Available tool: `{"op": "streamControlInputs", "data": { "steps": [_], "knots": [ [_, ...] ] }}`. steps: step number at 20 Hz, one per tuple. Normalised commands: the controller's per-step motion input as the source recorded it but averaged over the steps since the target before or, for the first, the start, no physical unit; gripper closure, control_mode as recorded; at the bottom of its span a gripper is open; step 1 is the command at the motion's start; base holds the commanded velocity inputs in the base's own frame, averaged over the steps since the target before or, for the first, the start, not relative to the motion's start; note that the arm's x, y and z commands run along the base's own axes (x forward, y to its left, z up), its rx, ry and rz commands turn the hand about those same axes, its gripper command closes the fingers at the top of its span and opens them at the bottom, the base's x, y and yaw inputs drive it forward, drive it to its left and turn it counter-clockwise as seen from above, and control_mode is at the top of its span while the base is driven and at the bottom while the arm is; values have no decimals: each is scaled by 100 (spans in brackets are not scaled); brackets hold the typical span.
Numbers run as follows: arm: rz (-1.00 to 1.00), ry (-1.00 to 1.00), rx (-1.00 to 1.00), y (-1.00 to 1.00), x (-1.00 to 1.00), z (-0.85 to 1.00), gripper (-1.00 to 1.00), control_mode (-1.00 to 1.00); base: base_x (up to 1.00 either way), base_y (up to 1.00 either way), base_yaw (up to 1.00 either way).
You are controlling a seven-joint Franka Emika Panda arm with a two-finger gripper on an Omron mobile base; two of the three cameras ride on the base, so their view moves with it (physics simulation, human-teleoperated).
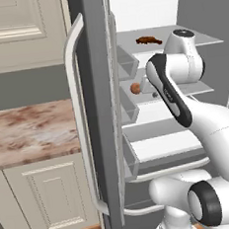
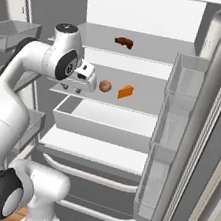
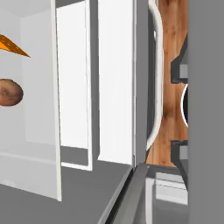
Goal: Take the cheese, chicken drumstick, and onion from the fridge and place them on the plate on the dining counter to create an appetizer plate.
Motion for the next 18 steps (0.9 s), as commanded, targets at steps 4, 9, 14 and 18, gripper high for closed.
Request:
{"op": "streamControlInputs", "data": {
  "steps": [4,9,14,18],
  "knots": [
    [-2,-2,0,-5,-1,0,-100,-100,0,0,0],
    [-4,-9,0,-22,0,7,-100,-100,0,0,0],
    [0,-17,0,-15,0,34,-100,-100,0,0,0],
    [0,-30,-3,-24,1,36,-100,-100,0,0,0]
  ]
}}
